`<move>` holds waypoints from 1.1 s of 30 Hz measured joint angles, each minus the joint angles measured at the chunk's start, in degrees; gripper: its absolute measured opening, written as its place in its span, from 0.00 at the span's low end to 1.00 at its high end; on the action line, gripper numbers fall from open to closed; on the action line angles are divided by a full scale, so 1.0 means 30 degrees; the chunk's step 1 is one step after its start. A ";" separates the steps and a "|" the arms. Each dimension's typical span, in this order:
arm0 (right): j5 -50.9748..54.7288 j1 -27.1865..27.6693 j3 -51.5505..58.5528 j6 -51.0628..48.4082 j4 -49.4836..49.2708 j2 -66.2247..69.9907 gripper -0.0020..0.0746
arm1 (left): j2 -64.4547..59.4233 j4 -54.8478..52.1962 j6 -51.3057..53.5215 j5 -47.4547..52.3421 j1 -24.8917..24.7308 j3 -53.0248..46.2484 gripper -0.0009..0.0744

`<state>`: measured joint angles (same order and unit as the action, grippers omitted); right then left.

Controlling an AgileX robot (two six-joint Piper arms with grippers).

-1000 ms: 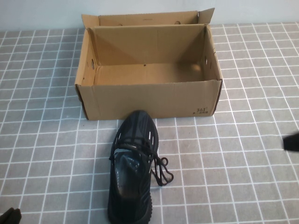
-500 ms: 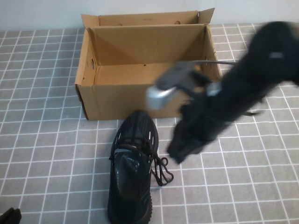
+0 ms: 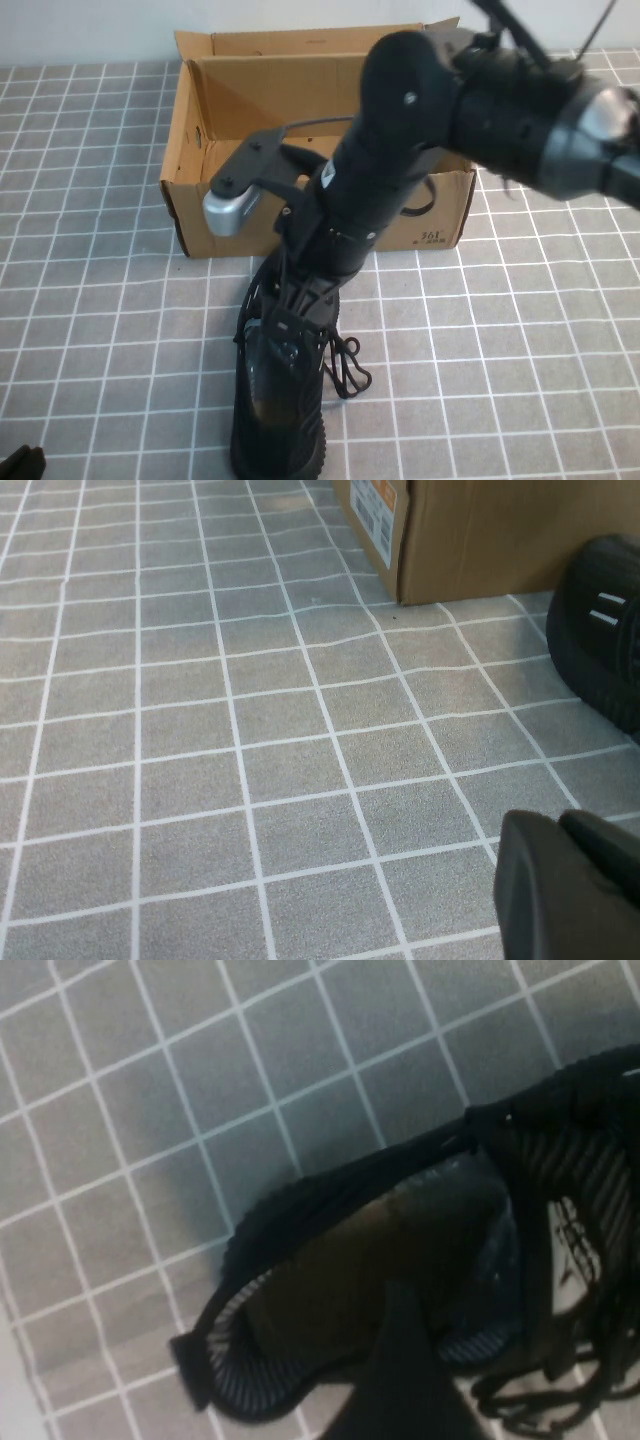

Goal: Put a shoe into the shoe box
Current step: Pick up the shoe from the table

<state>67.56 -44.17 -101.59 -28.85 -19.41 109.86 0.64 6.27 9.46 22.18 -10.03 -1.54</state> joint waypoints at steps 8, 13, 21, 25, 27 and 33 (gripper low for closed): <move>-0.0901 -0.0234 -0.0305 -0.0151 0.1201 0.1549 0.62 | 0.0000 0.0000 0.0000 0.0000 0.0000 0.0000 0.01; -0.1894 -0.0234 -0.0305 -0.0112 0.2663 0.2013 0.59 | 0.0000 0.0000 0.0000 0.0000 0.0000 0.0000 0.01; -0.2693 -0.0234 -0.0305 -0.0112 0.2659 0.2214 0.48 | 0.0000 0.0000 0.0000 0.0000 0.0000 0.0000 0.01; -0.2735 -0.0234 -0.0305 -0.0112 0.2425 0.2245 0.47 | 0.0000 0.0000 0.0000 0.0000 0.0000 0.0000 0.01; -0.2735 -0.0234 -0.0305 -0.0112 0.2238 0.2245 0.47 | 0.0000 0.0000 0.0000 0.0000 0.0000 0.0000 0.01; -0.2735 -0.0234 -0.0305 -0.0086 0.1937 0.2257 0.34 | 0.0000 0.0000 0.0000 0.0000 0.0000 0.0000 0.01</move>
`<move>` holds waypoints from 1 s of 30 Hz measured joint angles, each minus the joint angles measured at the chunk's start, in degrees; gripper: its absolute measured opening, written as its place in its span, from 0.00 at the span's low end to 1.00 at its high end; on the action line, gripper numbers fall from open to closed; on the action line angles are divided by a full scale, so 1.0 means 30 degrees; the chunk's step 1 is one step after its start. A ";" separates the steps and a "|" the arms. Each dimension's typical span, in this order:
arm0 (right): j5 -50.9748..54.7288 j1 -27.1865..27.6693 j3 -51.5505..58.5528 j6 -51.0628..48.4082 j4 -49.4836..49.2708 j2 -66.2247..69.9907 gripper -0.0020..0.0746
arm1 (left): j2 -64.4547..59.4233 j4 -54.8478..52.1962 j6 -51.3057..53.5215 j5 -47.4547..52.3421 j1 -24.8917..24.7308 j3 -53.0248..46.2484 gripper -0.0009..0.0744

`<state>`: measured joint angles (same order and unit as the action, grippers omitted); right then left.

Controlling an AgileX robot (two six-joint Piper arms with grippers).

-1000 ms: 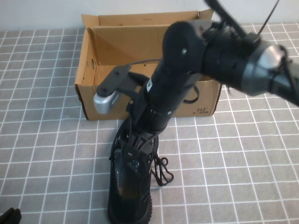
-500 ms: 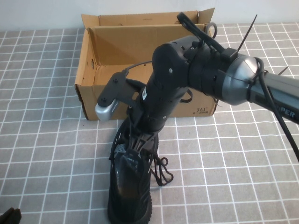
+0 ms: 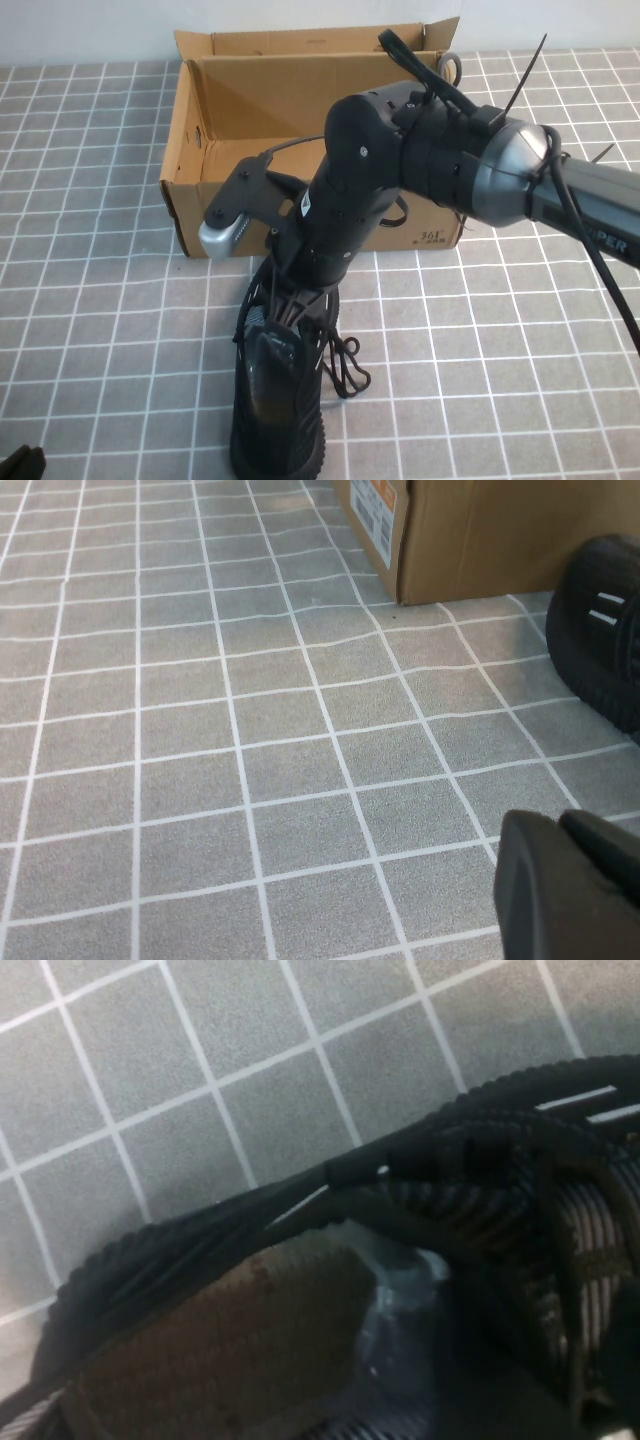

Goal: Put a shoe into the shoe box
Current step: Pick up the shoe from the table

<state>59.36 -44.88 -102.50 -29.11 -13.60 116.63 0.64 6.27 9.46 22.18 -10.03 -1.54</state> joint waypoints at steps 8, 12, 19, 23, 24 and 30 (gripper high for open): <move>0.0267 -0.0045 0.0000 0.0388 -0.0193 0.0000 0.04 | 0.0000 0.0000 0.0000 0.0000 0.0000 0.0000 0.01; 0.0952 -0.0045 0.0000 0.0553 -0.0193 -0.0329 0.02 | 0.0000 0.0000 0.0000 0.0000 0.0000 0.0000 0.01; 0.3087 -0.0045 -0.0043 0.1481 0.0210 -0.2955 0.02 | 0.0000 0.0000 0.0000 0.0000 0.0000 0.0000 0.01; 0.3902 -0.0045 -0.0127 0.1550 0.0210 -0.5152 0.02 | 0.0000 0.0000 0.0000 0.0000 0.0000 0.0000 0.01; 0.4002 -0.0045 -0.0169 0.1550 0.0210 -0.5580 0.02 | 0.0000 0.0000 0.0000 0.0000 0.0000 0.0000 0.01; 0.4090 -0.0045 -0.0210 0.1550 0.0906 -0.8088 0.02 | 0.0000 0.0000 0.0000 0.0000 0.0000 0.0000 0.01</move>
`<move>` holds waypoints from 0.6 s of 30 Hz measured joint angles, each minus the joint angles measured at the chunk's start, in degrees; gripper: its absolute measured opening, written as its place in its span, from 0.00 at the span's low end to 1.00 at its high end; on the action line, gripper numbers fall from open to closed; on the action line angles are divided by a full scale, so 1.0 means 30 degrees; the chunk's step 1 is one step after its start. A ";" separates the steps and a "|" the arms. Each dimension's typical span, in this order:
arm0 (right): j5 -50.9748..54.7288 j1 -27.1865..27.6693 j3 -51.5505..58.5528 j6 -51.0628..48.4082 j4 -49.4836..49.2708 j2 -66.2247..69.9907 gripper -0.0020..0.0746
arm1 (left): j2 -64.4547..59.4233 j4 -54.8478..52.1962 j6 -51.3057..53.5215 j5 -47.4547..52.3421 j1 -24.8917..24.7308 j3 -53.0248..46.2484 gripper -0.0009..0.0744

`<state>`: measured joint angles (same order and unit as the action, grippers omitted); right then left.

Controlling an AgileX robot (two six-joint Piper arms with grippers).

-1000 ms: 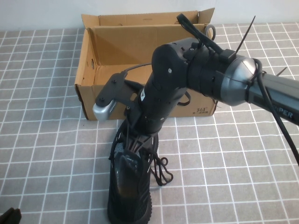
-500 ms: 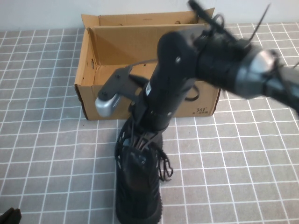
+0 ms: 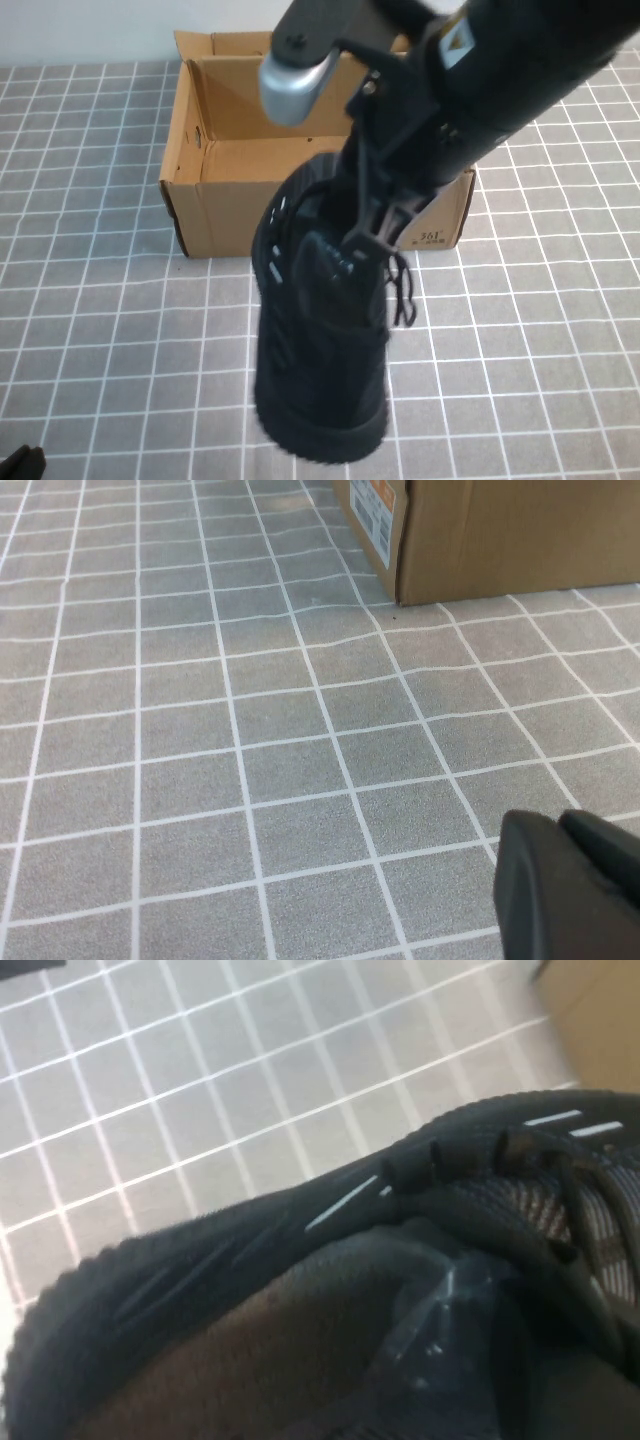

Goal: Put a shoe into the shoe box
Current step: Pick up the shoe from the table

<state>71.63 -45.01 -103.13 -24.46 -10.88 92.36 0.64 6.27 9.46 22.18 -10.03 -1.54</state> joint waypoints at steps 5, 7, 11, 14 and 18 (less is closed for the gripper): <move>0.0000 0.0035 0.0000 0.0000 0.0871 -0.0443 0.02 | 0.0000 0.0000 0.0000 0.0000 0.0000 0.0000 0.01; 0.0000 0.0035 0.0000 -0.0080 0.1060 -0.0443 0.02 | 0.0000 0.0000 0.0000 0.0000 0.0000 0.0000 0.01; 0.0000 0.0035 0.0000 -0.0349 0.1127 -0.0443 0.02 | 0.0000 0.0000 0.0000 0.0000 0.0000 0.0000 0.01; 0.0000 0.0035 0.0000 -0.0392 0.1127 -0.0443 0.02 | 0.0000 0.0000 0.0000 0.0000 0.0000 0.0000 0.01; 0.0000 0.0035 0.0000 -0.0428 0.1127 -0.0443 0.02 | 0.0000 -0.0047 0.0000 0.0000 0.0000 0.0000 0.01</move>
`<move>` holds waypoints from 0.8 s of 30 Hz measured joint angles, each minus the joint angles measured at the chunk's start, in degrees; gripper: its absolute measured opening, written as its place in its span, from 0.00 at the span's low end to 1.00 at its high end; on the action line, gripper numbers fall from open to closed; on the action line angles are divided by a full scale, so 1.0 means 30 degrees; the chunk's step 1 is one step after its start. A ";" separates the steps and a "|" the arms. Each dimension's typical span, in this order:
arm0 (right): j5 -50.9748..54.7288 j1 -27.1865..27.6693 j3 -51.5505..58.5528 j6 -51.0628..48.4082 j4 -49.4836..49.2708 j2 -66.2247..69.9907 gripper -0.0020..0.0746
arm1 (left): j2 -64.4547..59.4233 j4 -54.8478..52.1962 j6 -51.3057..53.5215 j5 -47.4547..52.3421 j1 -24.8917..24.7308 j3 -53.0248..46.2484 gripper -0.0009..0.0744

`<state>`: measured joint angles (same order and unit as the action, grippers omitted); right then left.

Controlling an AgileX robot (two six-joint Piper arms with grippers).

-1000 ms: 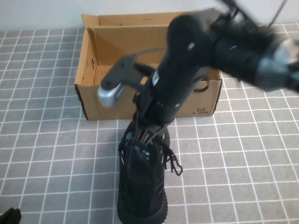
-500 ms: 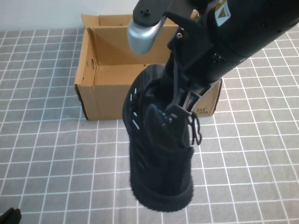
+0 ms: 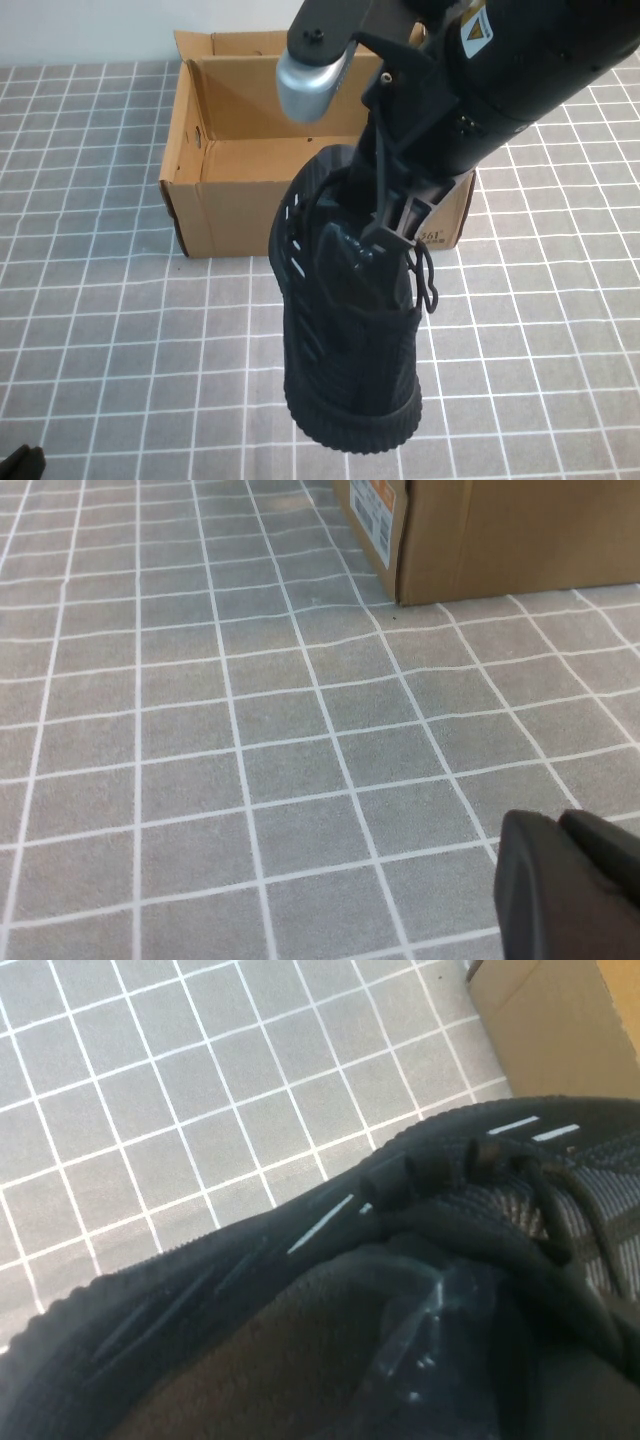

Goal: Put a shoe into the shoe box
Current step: Pick up the shoe from the table, then hand over the shoe

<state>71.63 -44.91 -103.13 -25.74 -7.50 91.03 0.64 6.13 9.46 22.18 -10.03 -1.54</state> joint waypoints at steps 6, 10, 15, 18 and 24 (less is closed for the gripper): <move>-0.0247 0.0000 0.0000 0.0620 0.0000 0.0000 0.02 | 0.0000 -0.0969 0.0166 -0.2273 0.0000 0.0000 0.01; -0.0767 0.0000 0.0000 0.1225 0.0000 0.0000 0.02 | 0.0000 0.1348 -0.1833 -0.4926 0.0000 0.0000 0.01; -0.1025 0.0000 0.0000 0.1794 0.0000 0.0000 0.02 | 0.0000 0.3360 -0.3465 -0.7173 0.0000 0.0000 0.01; -0.1339 0.0000 0.0000 0.2443 0.0000 0.0000 0.02 | 0.0000 0.3637 -0.3925 -0.5533 0.0000 0.0808 0.01; -0.1709 0.0000 -0.0239 0.3497 0.0000 0.0247 0.02 | -0.3271 0.3500 -0.3871 0.1572 0.0000 0.6302 0.01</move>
<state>66.50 -44.91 -103.85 -15.25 -7.50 91.78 -9.17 16.63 -2.15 26.89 -10.03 17.37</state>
